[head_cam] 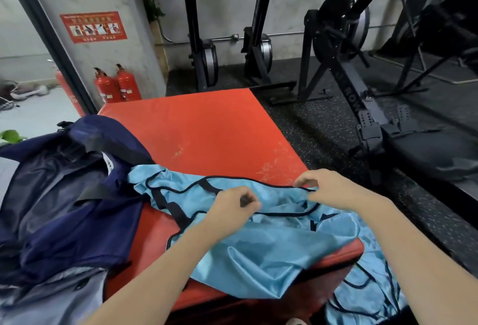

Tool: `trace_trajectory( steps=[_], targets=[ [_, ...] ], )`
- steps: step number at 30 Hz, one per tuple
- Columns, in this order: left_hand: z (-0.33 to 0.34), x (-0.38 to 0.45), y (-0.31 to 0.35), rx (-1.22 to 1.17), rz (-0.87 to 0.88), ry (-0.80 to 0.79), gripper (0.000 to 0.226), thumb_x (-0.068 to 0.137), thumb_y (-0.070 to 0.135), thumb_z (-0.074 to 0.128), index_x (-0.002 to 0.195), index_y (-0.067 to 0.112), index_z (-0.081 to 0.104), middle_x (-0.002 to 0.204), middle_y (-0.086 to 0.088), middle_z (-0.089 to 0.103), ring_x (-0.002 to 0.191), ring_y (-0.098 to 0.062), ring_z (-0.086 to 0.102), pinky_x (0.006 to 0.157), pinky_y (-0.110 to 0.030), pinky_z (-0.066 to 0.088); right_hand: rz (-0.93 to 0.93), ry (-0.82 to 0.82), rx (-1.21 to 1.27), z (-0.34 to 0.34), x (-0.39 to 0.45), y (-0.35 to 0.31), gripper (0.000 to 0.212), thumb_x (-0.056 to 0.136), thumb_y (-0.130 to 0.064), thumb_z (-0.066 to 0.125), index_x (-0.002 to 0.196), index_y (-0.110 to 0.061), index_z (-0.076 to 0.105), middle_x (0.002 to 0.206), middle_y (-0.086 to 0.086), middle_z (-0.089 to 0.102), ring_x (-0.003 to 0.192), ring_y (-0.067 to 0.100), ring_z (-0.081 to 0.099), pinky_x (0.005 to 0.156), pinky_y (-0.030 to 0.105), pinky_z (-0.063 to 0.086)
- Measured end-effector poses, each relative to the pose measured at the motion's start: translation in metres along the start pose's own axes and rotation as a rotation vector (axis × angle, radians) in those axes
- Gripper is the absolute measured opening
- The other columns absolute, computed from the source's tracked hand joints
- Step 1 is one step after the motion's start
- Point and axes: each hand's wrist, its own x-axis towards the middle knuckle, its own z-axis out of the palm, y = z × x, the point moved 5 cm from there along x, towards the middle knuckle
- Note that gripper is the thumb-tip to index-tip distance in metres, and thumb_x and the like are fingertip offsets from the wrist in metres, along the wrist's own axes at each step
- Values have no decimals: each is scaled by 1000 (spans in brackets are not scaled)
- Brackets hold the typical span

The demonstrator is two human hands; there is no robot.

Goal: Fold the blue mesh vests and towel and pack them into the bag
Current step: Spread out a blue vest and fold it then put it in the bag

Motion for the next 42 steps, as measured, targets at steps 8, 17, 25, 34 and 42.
trace_trajectory(
  steps=[8, 17, 25, 34, 42],
  targets=[
    [30, 1, 20, 232, 7, -15, 5, 89, 31, 65, 84, 31, 68, 80, 16, 67, 80, 5, 52, 84, -31, 25, -73, 122, -110, -2, 4, 3, 49, 80, -14, 76, 61, -57, 65, 117, -11, 59, 117, 11, 55, 100, 30, 43],
    [-13, -10, 48, -341, -4, 44, 63, 72, 61, 78, 123, 34, 54, 98, 12, 67, 90, 0, 63, 79, -23, 49, -285, 198, 478, -1, -3, -88, 9, 81, -9, 75, 82, -18, 76, 79, -5, 74, 69, 4, 62, 64, 22, 47],
    [-71, -13, 16, -737, -123, 353, 8, 91, 18, 70, 93, 18, 77, 82, 3, 74, 80, -15, 64, 79, -32, 53, -166, 352, 454, -1, 1, -80, 17, 81, -40, 80, 87, -26, 73, 85, -13, 73, 83, 0, 66, 80, 19, 49],
    [-159, -35, -17, -936, -20, 856, 15, 98, 13, 58, 106, 22, 68, 86, 4, 62, 76, -12, 54, 73, -30, 49, -149, -40, 65, 29, 3, -72, 33, 71, -52, 84, 67, -27, 62, 60, -11, 56, 57, 6, 48, 57, 25, 37],
    [-184, -58, -36, -920, 3, 914, 26, 92, 14, 68, 112, 30, 69, 101, 6, 68, 98, -11, 64, 85, -25, 53, -192, 437, -113, -3, -11, -71, 13, 83, -38, 75, 80, -27, 69, 86, -10, 56, 87, 18, 48, 80, 37, 42]
  ],
)
